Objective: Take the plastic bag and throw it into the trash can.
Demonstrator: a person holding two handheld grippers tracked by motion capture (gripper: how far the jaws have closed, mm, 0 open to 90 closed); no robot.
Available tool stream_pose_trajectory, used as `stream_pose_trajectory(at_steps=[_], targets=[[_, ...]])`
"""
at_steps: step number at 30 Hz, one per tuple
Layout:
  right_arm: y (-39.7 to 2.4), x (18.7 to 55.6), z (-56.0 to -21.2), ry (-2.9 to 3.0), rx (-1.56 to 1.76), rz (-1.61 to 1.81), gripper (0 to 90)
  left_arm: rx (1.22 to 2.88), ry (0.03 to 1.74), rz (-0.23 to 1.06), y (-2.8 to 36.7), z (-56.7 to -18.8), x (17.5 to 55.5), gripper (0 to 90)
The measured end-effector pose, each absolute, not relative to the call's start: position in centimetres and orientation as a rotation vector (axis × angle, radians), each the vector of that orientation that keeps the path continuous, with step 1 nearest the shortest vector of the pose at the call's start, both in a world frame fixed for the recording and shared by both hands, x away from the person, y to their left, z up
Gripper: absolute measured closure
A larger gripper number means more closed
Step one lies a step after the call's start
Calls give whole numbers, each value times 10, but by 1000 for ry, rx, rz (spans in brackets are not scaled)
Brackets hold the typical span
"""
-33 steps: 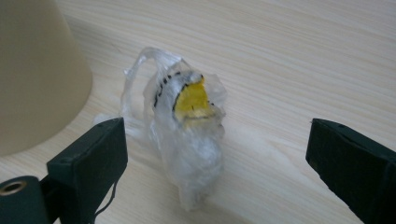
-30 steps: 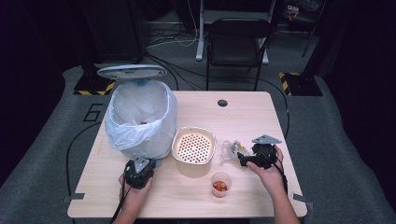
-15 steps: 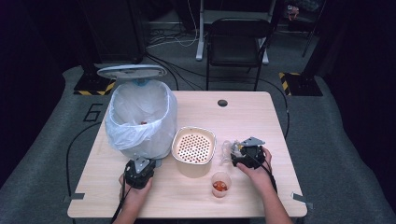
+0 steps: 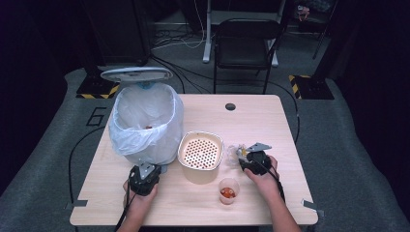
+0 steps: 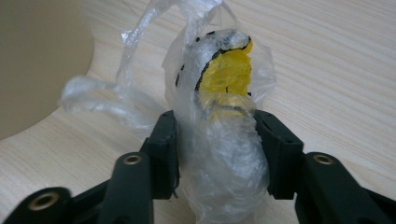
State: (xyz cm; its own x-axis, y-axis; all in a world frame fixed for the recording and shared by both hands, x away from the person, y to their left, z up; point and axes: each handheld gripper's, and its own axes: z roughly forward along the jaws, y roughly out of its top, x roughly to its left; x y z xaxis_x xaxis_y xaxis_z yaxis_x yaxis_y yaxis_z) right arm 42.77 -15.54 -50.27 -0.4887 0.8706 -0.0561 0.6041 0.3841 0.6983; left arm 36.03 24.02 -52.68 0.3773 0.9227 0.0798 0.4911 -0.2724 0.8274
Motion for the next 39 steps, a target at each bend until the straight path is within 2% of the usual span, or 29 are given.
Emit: stream_pose_trajectory(at_steps=[6, 18, 28, 39], targets=[[-159, 428, -501, 2249, 1298, 899, 621, 1898, 1224, 748, 240, -527, 360, 755], [-165, 426, -494, 2226, 1311, 937, 637, 1898, 1221, 751, 239, -527, 360, 768], [-176, 419, -473, 2227, 1327, 968, 649, 1900, 1221, 747, 239, -527, 360, 768], [-178, 420, -431, 2219, 1294, 1016, 653, 1901, 1220, 747, 240, -527, 360, 769]])
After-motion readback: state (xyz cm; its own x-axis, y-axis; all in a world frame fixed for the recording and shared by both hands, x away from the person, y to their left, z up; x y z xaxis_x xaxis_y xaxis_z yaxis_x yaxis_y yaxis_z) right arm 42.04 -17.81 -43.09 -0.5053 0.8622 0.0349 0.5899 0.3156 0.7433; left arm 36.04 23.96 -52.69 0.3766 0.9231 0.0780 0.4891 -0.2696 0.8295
